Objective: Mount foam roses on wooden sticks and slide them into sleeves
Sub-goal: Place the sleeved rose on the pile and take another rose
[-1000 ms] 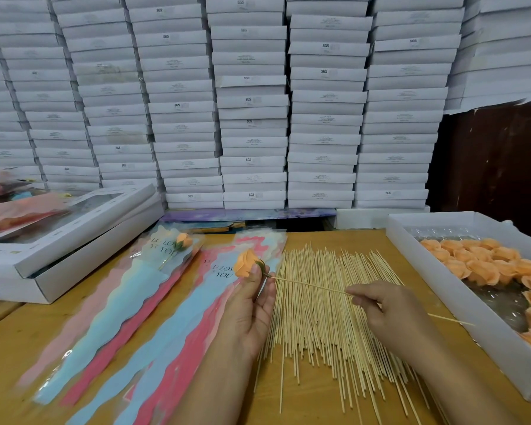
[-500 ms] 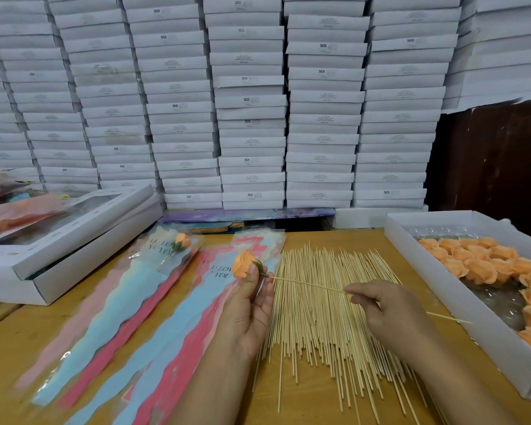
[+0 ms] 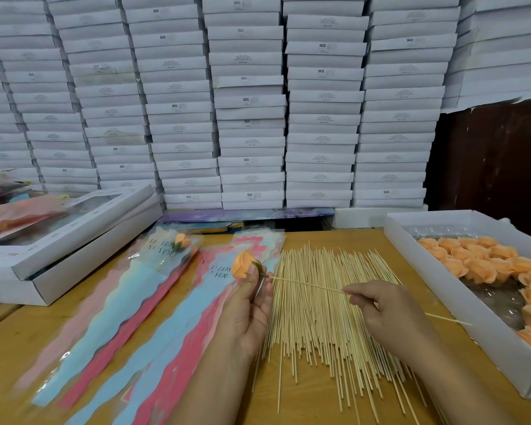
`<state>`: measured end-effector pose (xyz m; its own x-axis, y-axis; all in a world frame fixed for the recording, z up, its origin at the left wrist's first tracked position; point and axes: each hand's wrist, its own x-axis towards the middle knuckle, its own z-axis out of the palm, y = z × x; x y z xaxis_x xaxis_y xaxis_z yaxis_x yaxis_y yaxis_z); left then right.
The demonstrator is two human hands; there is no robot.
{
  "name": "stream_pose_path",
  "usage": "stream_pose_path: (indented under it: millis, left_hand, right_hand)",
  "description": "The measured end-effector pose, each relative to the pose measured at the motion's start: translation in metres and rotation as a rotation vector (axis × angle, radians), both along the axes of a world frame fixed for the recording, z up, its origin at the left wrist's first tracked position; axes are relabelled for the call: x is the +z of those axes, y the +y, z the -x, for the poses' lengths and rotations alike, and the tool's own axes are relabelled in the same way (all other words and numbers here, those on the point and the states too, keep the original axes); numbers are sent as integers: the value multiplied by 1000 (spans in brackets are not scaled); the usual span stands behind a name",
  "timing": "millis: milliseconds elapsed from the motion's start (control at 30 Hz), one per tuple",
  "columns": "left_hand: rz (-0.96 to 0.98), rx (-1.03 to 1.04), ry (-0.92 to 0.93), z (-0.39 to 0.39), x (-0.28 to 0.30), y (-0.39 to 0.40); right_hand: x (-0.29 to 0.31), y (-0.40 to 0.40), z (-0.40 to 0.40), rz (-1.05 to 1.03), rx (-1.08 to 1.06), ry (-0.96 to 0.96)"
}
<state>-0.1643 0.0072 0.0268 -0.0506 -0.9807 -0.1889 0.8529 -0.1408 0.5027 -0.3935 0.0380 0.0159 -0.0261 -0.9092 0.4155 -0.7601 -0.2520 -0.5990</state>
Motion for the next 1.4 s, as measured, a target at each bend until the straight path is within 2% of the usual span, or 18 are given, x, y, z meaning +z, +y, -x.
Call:
stream_pose_path:
  millis: [333, 700, 1067, 1400]
  left_hand:
    - [7, -8, -17, 0, -1, 0]
    - [-10, -16, -55, 1, -1, 0]
    - [-27, 3, -56, 3, 1, 3]
    - [-8, -3, -60, 2, 0, 4]
  right_hand:
    - [-1, 3, -7, 31, 54, -52]
    - [0, 4, -8, -6, 82, 123]
    - [1, 3, -9, 3, 36, 16]
    - [-1, 4, -8, -38, 103, 100]
